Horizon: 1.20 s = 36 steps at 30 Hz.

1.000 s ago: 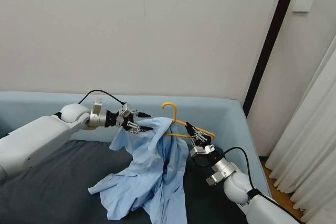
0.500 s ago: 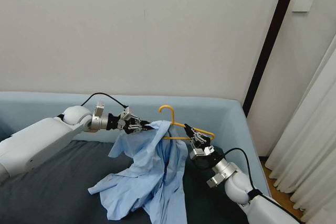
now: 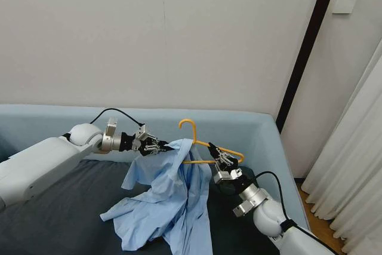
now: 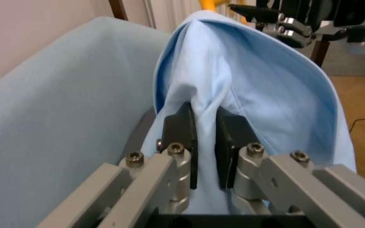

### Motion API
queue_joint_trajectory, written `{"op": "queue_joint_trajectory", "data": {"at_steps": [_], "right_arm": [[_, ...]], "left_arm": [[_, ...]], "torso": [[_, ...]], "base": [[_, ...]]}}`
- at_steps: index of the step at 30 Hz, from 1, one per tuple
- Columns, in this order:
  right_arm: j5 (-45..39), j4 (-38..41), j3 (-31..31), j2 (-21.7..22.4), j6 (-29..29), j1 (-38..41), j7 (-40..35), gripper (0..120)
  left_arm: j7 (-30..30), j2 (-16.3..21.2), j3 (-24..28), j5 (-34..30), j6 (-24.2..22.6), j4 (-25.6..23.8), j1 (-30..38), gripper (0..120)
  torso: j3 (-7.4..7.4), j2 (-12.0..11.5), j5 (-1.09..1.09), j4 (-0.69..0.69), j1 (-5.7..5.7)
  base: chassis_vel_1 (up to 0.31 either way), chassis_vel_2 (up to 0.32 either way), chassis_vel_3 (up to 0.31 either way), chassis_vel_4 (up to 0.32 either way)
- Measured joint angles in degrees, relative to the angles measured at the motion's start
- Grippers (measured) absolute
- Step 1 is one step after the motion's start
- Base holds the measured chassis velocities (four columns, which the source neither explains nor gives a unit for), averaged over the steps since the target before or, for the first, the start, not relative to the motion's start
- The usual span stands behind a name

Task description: Pick up the clothes from the sofa and hang them on the clothes hanger.

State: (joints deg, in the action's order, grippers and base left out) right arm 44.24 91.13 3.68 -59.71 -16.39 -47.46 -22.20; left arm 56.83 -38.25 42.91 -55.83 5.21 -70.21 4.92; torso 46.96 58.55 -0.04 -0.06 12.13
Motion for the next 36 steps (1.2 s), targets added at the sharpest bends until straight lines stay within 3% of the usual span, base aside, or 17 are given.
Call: {"op": "queue_joint_trajectory", "data": {"at_steps": [3,6,7,9,13,16,18,19,21,24,28,31,36], "right_arm": [[0.66,0.38,-0.29,-0.02,-0.53,-0.2,0.26,32],[0.74,0.46,-0.35,-0.01,-0.62,-0.24,0.31,32],[-0.26,2.09,-1.14,0.35,-1.45,-1.42,0.47,46],[-1.08,2.89,-1.99,0.51,-1.97,-2.47,0.25,55],[-6.08,4.71,-2.92,1.05,-4.08,-4.2,0.47,65],[-30.02,7.51,-3.15,3.09,-5.41,-11.25,6.86,81],[-45.57,1.19,-3.21,2.25,-6.56,-13.42,11.58,89],[-45.57,1.19,-3.21,2.25,-6.56,-13.42,11.58,89],[-59.21,-1.42,-2.73,2.28,-2.27,-13.06,17.68,98],[-69.96,-4.55,-1.61,2.08,0.95,-10.12,23.52,100],[-76.61,-6.36,-0.37,1.23,4.24,-7.42,26.5,100],[-78.54,-7.85,0.66,0.22,5.31,-5.57,27.41,99],[-78.55,-12.26,1.83,-1.88,6.68,-2.6,29.15,85]], "left_arm": [[-0.04,0.05,-0.02,0.21,0.04,-0.11,0.0,7],[-0.04,0.05,-0.02,0.23,0.04,-0.12,0.01,7],[-0.04,-0.02,-0.03,0.72,0.36,0.06,0.25,7],[-0.21,-0.04,-0.08,1.01,0.68,0.26,0.38,7],[-0.67,-0.08,-0.58,1.59,1.31,0.59,0.29,7],[-1.71,-0.2,-1.89,2.63,2.71,1.36,-0.53,7],[-2.13,-0.25,-2.7,3.48,3.31,0.82,-1.68,7],[-2.13,-0.25,-2.7,3.48,3.31,0.82,-1.68,7],[-2.19,0.26,-2.84,3.52,3.57,0.25,-1.89,7],[-2.19,0.87,-2.84,3.53,3.71,-0.42,-1.91,7],[-2.25,1.21,-2.73,3.52,3.93,-1.24,-1.93,7],[-2.25,1.24,-2.58,3.5,4.0,-1.55,-1.93,7],[-2.07,1.03,-1.66,3.4,4.11,-1.71,-1.32,7]], "torso": [[0.0,0.0,0.01,0.01,0.0],[0.0,0.0,0.01,0.01,0.0],[0.0,0.0,0.0,0.0,0.0],[0.0,0.0,0.01,-0.02,0.0],[0.0,0.0,0.0,0.01,0.01],[-0.01,0.01,0.0,-0.03,0.0],[0.01,0.0,0.03,-0.02,0.0],[0.01,0.0,0.03,-0.02,0.0],[0.0,0.0,0.02,-0.02,0.0],[0.0,0.0,0.01,0.01,0.0],[0.0,0.0,-0.01,0.01,0.0],[0.0,0.0,0.01,0.0,0.0],[0.0,0.0,0.01,0.0,0.0]], "base": [[0.0,0.0,0.0,0.0],[0.0,0.0,0.0,0.0],[0.0,0.0,0.0,0.0],[0.0,0.0,0.0,0.0],[0.0,0.0,0.0,0.0],[0.0,0.0,0.0,0.0],[0.0,0.0,0.0,0.0],[0.0,0.0,0.0,0.0],[0.0,0.0,0.0,0.0],[0.0,0.0,0.0,0.0],[0.0,0.0,0.0,0.0],[0.0,0.0,0.0,0.0],[0.0,0.0,0.0,0.0]]}}
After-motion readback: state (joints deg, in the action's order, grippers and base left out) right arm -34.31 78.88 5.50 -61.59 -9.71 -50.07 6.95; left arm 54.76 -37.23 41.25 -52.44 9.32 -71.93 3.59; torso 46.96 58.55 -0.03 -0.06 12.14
